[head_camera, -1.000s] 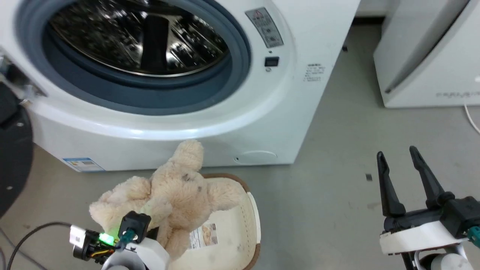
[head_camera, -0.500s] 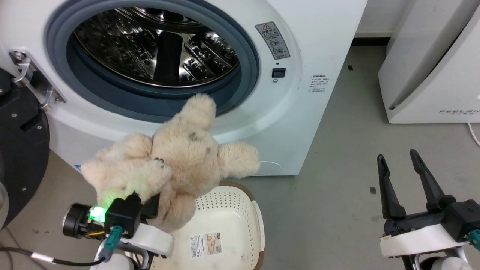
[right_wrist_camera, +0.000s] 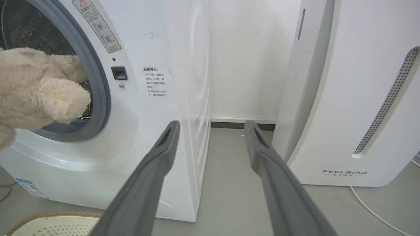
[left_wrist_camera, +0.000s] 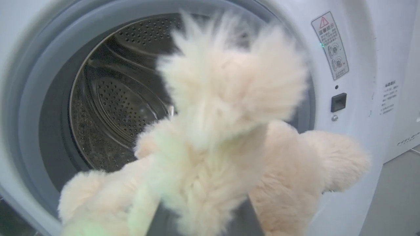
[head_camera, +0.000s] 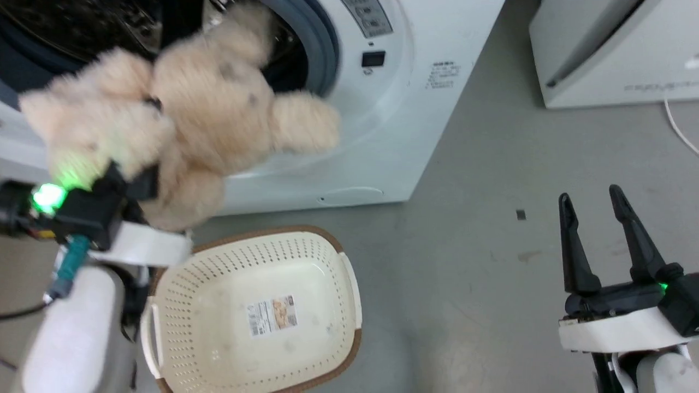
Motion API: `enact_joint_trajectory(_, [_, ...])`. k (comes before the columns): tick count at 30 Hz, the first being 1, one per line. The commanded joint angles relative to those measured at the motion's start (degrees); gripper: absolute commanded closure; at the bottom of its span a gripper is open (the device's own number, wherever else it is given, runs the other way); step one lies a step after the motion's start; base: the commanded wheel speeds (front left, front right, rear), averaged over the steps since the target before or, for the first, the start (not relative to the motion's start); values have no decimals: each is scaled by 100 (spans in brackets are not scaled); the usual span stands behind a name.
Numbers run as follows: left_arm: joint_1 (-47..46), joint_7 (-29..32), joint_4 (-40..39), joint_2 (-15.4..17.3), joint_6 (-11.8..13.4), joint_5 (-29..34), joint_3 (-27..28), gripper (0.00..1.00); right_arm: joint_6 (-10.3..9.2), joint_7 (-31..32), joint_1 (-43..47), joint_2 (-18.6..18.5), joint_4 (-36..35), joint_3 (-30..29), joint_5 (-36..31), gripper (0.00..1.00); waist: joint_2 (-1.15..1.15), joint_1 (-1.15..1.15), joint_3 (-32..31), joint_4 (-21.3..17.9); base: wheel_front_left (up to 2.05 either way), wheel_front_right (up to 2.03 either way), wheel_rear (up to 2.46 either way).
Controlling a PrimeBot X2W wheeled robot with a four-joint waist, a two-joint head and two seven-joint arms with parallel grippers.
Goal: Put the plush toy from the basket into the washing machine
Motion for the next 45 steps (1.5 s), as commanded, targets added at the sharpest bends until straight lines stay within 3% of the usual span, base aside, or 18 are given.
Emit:
enact_joint_trajectory(1, [-334,-32,64,98,-63,-5,79,100,-5,-27,-115,-3,-68,8,47,0,0,0,435,-267,0,0,0])
enact_joint_trajectory(14, [-2885,284,1190,1085,-506,-65,348,100,-5,-27,-503,-3,-301,-5,304,0,0,0,1717,-725,0,0,0])
enact_joint_trajectory(23, [-4534,614,2218,1639,-694,15,-137,100,-5,-27,-661,-3,-366,30,423,0,0,0,2283,-870,0,0,0])
enact_joint_trajectory(25, [-4884,705,2515,1728,-712,23,-354,100,-5,-27,-694,-3,-370,48,448,0,0,0,2384,-895,0,0,0])
enact_joint_trajectory(26, [-5313,932,2965,1844,-724,-28,-860,100,-5,-27,-723,-3,-377,86,471,0,0,0,2508,-921,0,0,0])
enact_joint_trajectory(29, [-5667,1357,3407,1937,-726,-342,-1545,100,-5,-27,-743,-3,-384,102,472,0,0,0,2620,-916,0,0,0])
enact_joint_trajectory(39, [-6200,3133,4131,2217,-727,-2314,-3427,100,-5,-27,-828,-3,-384,151,454,0,0,0,2805,-874,0,0,0])
enact_joint_trajectory(44, [-6306,3102,4133,2464,-728,-2893,-3948,100,-5,-27,-879,-3,-345,174,438,0,0,0,2751,-850,0,0,0])
enact_joint_trajectory(45, [-6308,2991,4166,2485,-728,-2948,-4011,89,-5,-27,-883,-3,-338,171,429,0,0,0,2713,-839,0,0,0])
